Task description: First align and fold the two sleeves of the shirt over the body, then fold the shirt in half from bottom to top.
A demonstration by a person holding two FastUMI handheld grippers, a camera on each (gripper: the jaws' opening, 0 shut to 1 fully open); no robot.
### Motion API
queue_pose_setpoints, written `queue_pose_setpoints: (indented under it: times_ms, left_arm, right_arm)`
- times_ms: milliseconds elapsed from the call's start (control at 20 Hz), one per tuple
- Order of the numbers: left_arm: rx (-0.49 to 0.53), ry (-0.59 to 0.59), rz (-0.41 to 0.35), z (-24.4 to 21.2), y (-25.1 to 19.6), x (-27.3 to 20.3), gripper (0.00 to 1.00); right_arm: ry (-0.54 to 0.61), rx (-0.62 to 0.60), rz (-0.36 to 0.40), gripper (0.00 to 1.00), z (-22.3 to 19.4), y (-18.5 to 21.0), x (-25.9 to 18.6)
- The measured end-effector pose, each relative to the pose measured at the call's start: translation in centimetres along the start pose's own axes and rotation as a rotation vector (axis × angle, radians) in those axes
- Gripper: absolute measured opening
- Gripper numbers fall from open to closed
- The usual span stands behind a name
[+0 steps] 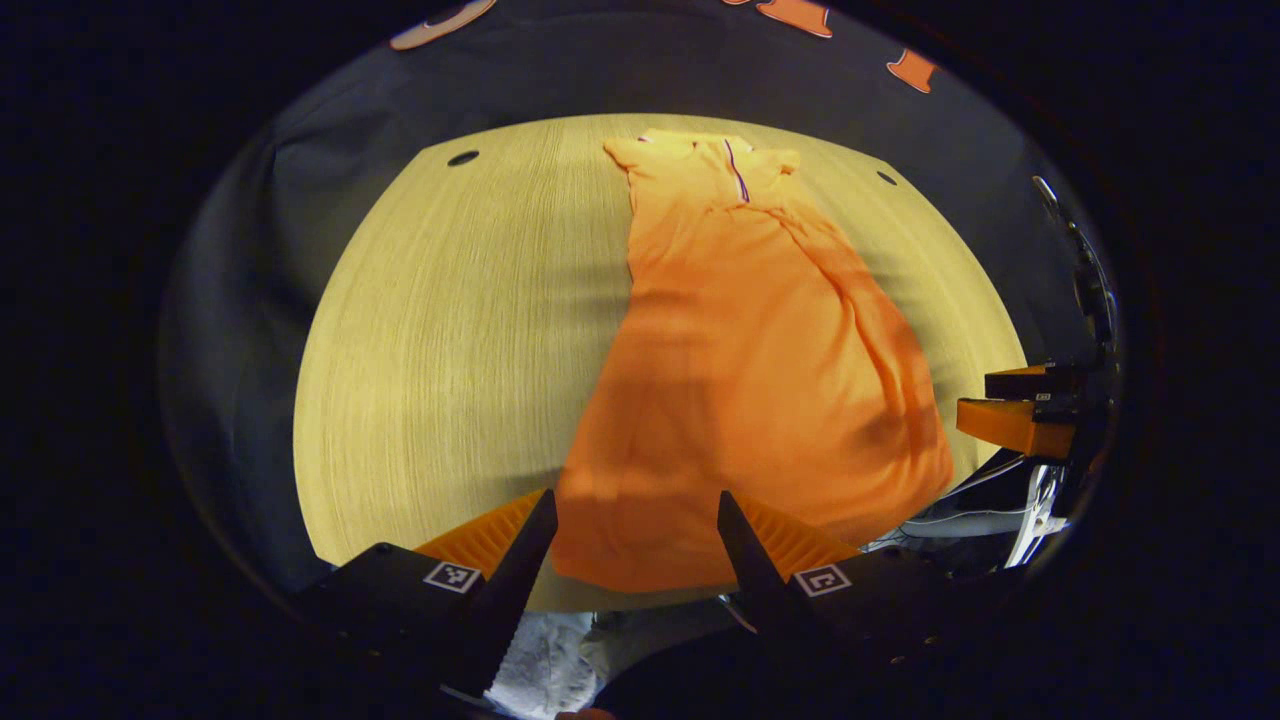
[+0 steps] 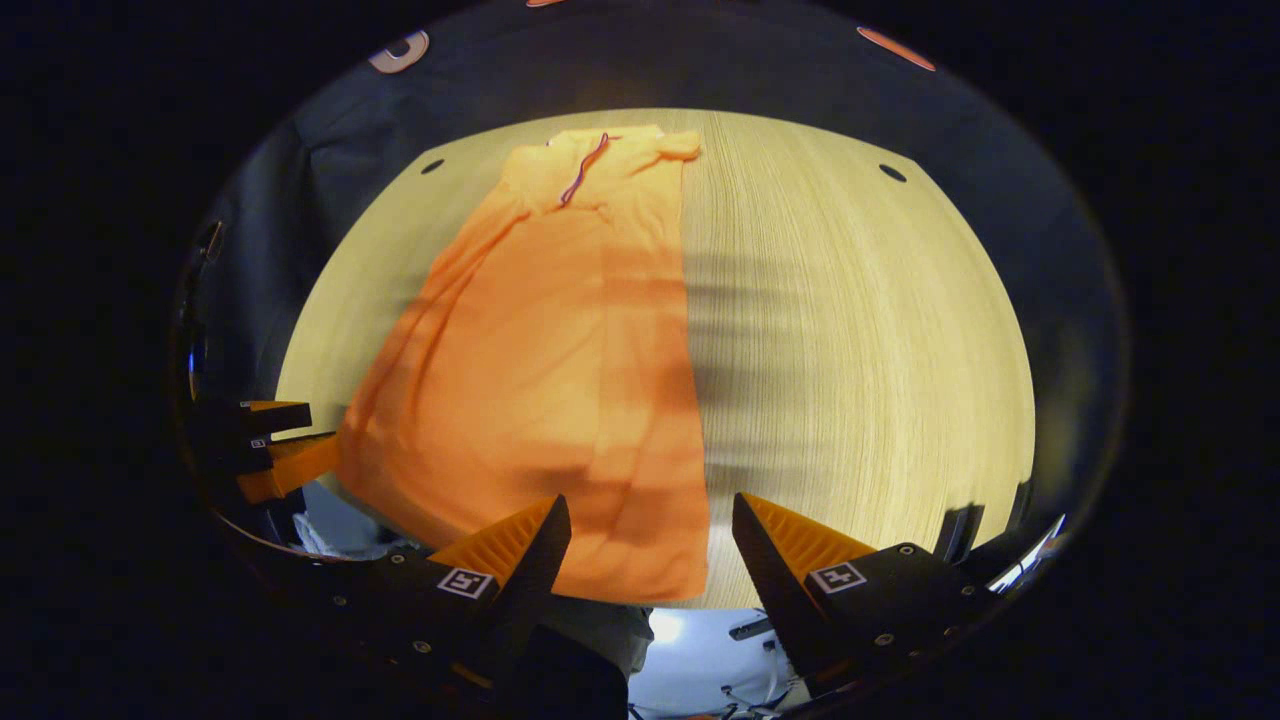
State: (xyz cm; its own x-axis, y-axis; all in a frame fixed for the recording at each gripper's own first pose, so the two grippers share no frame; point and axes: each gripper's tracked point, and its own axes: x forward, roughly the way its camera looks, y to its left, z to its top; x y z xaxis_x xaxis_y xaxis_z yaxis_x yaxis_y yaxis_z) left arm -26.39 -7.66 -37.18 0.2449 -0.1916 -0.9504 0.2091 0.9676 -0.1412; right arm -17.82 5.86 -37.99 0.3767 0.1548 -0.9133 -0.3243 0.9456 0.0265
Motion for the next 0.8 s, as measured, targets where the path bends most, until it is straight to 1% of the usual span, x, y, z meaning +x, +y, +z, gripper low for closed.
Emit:
queue_pose_setpoints:
  times_ms: [100, 250, 400, 500, 550, 600, 700, 800]
  left_arm:
    - [-0.001, 0.032, 0.001, -1.2, -1.0, 1.3, 0.98]
    - [0.035, 0.05, 0.023, -2.2, -1.8, 2.4, 0.98]
    - [0.054, 0.071, 0.057, -4.0, -1.7, 3.3, 0.98]
    - [0.021, 0.091, 0.081, -4.5, -1.4, 3.8, 0.95]
    - [0.006, 0.106, 0.087, -5.0, -1.3, 4.0, 0.98]
    - [-0.004, 0.124, 0.098, -5.5, -1.1, 4.3, 0.98]
    - [-0.021, 0.108, 0.108, -5.2, -0.8, 4.3, 0.98]
    - [-0.035, 0.12, 0.101, -5.3, -1.0, 4.6, 0.99]
  right_arm:
    - [0.059, 0.019, 0.002, 0.99, -2.2, 0.6, 0.8]
    - [0.11, 0.0, -0.004, 0.99, -4.5, 1.0, 1.9]
    - [0.133, -0.023, -0.011, 0.99, -5.2, 1.1, 2.8]
    - [0.144, -0.044, -0.022, 0.99, -5.6, 1.0, 3.5]
    - [0.155, -0.05, -0.026, 0.99, -6.0, 1.0, 3.8]
    - [0.163, -0.051, -0.033, 0.99, -6.3, 0.9, 4.1]
    - [0.165, -0.057, -0.056, 0.99, -6.2, 0.7, 4.3]
    - [0.177, -0.067, -0.075, 0.97, -6.3, 0.8, 4.3]
